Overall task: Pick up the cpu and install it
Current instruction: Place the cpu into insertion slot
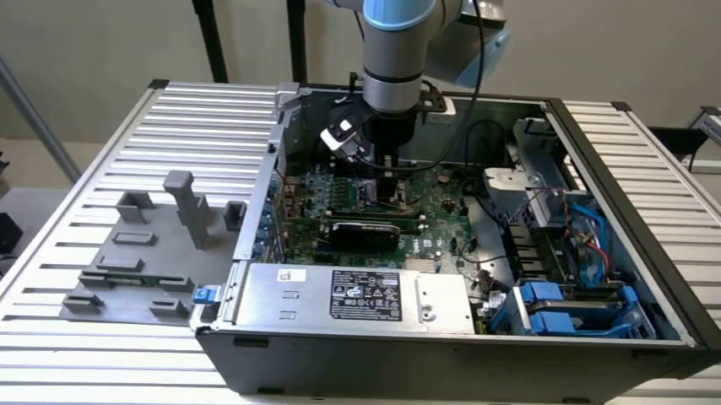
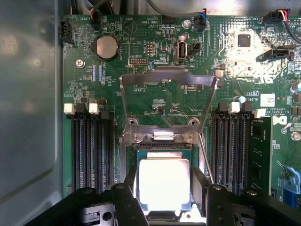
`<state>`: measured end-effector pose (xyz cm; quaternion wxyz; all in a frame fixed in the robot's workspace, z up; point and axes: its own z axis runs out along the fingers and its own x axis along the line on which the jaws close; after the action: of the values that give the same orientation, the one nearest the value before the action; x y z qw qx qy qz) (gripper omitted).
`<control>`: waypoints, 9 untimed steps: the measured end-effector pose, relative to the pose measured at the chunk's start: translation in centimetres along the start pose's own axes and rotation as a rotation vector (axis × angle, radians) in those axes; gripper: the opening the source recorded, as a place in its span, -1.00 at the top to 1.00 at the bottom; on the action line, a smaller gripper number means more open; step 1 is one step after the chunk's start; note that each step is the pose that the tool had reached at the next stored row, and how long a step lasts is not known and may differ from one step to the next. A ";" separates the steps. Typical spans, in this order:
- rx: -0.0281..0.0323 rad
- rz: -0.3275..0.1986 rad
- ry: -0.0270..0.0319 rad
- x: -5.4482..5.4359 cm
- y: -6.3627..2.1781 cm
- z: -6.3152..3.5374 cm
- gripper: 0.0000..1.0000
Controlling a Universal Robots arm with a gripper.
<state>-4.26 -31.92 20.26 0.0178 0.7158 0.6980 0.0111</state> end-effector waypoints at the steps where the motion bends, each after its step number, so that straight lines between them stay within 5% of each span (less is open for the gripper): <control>1: 0.0000 0.000 -0.0001 0.0 0.00 0.01 -0.10; 9: 0.0001 0.003 -0.0002 0.1 -0.01 0.26 -0.10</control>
<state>-4.26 -31.81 20.00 0.0178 0.7168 0.6969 0.0111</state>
